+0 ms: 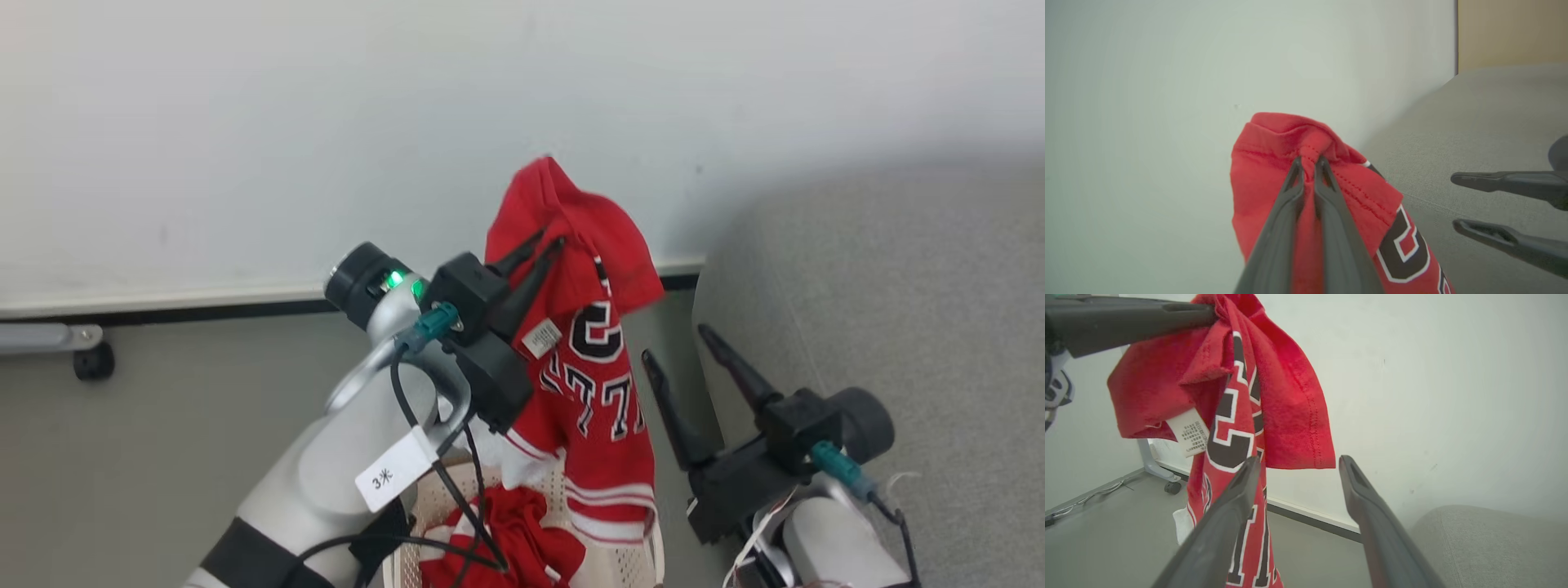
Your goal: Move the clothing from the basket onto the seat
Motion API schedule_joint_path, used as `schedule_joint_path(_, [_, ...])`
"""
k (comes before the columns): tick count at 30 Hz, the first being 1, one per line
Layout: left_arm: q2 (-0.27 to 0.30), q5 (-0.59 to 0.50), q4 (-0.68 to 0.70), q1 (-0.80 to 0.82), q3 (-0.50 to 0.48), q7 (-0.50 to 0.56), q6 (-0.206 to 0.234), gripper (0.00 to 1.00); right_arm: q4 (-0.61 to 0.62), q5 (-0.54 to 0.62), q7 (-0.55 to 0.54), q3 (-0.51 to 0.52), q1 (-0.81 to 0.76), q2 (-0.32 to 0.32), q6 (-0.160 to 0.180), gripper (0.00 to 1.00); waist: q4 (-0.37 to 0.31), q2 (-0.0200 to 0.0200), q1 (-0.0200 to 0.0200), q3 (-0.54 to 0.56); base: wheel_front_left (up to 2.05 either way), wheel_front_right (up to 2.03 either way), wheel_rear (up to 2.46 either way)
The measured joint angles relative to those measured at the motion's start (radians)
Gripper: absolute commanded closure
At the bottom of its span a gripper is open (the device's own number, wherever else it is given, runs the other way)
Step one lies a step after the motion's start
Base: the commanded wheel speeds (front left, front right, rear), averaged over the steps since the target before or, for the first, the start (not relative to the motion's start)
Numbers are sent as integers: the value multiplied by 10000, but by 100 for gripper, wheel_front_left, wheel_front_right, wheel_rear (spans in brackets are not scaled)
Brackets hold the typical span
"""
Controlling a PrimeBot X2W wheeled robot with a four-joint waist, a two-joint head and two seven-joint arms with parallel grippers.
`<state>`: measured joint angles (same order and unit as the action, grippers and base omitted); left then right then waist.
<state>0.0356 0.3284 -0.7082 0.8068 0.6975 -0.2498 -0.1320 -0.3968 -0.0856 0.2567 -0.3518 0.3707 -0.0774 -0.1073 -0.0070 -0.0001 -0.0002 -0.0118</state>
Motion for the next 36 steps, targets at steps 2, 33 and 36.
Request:
schedule_joint_path(2, [6, 293, 111, -187, 245, 0, 0, 100, -15, -6, 0, -257, -165, 27, -75, 0, 32, 0, -1, 286, 0, 0, 0])
schedule_joint_path(33, [144, 1561, 867, -1690, 744, 104, 732, 0, -2157, -750, -2, -1626, 775, -242, -171, 100, 325, 2, 2, 1024, 0, 0, 0])
schedule_joint_path(36, [222, 1628, 771, -1988, 627, 100, 825, 0, -1992, -872, -2, -1450, 844, -591, -171, 100, 127, 2, 3, 1007, 0, 0, 0])
